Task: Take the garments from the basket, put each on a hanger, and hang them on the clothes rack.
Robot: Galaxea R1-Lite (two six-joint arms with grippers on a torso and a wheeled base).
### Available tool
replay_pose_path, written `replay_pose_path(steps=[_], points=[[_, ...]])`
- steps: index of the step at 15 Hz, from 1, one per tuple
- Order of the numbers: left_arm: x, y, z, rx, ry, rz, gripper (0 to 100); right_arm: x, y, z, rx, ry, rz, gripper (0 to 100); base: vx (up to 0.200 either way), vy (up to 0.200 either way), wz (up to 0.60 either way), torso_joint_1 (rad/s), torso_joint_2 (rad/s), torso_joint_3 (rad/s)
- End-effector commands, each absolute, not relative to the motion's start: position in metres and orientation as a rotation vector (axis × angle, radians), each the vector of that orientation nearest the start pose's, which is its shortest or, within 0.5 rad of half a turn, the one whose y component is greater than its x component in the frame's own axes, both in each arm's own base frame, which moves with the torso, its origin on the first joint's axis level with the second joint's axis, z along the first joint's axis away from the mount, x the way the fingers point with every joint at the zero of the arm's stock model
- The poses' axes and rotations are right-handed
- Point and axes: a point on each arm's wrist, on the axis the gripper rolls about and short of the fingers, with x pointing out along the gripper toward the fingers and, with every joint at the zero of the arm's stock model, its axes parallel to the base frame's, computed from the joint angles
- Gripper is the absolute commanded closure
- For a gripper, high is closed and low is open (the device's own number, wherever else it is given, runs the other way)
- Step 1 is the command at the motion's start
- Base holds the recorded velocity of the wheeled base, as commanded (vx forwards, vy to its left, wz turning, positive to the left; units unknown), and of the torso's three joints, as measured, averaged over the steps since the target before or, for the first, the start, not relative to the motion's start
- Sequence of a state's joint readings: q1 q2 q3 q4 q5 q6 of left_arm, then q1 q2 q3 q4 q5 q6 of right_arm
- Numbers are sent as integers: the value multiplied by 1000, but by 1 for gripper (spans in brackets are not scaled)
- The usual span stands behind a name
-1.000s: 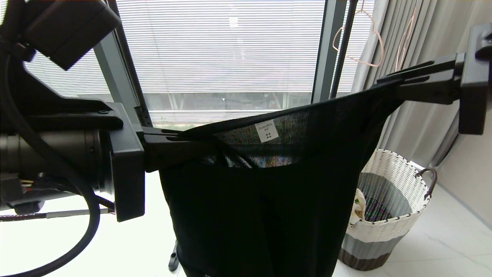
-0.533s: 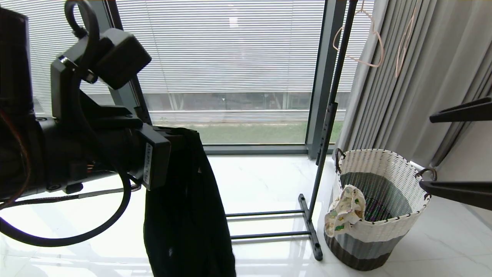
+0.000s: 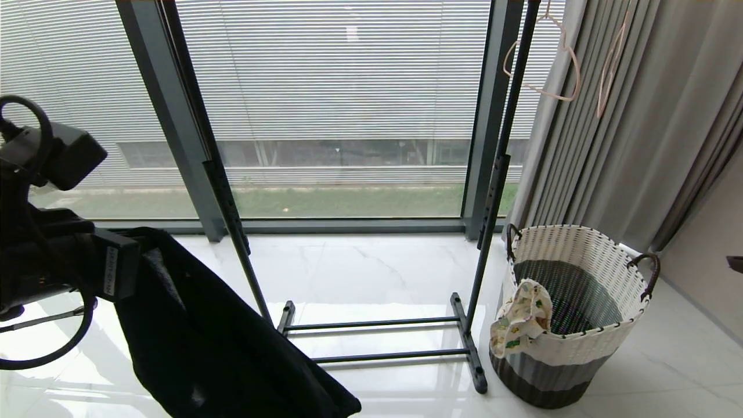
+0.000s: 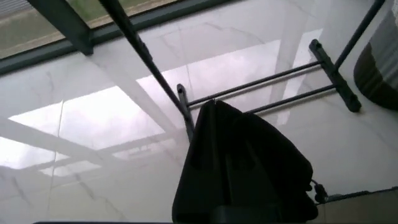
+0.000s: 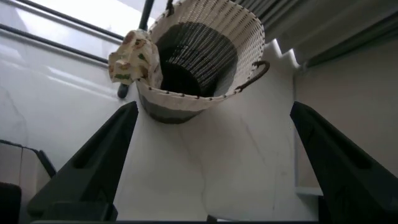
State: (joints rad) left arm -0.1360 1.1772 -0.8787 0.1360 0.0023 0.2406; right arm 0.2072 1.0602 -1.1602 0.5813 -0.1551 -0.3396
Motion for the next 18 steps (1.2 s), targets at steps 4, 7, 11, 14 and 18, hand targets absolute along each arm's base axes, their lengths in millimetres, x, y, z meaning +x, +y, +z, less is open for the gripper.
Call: replay_pose_path(steps=[4,7,11,14,18], points=[[146,11,257,123,360,50,100,94,6,279,-397,409,13,0,0,0,0,0,0,0],[147,11,249,129,348,51,100,98,7,279,-395,370,5,0,0,0,0,0,0,0],[147,11,248,129,330,53,100,99,7,285,-405,322,0,0,0,0,0,44,-206,-196],[145,11,249,130,322,55,100,102,7,285,-411,314,2,0,0,0,0,173,-486,-302],[142,11,247,130,325,55,100,113,8,287,-410,293,-2,0,0,0,0,173,-494,-293]])
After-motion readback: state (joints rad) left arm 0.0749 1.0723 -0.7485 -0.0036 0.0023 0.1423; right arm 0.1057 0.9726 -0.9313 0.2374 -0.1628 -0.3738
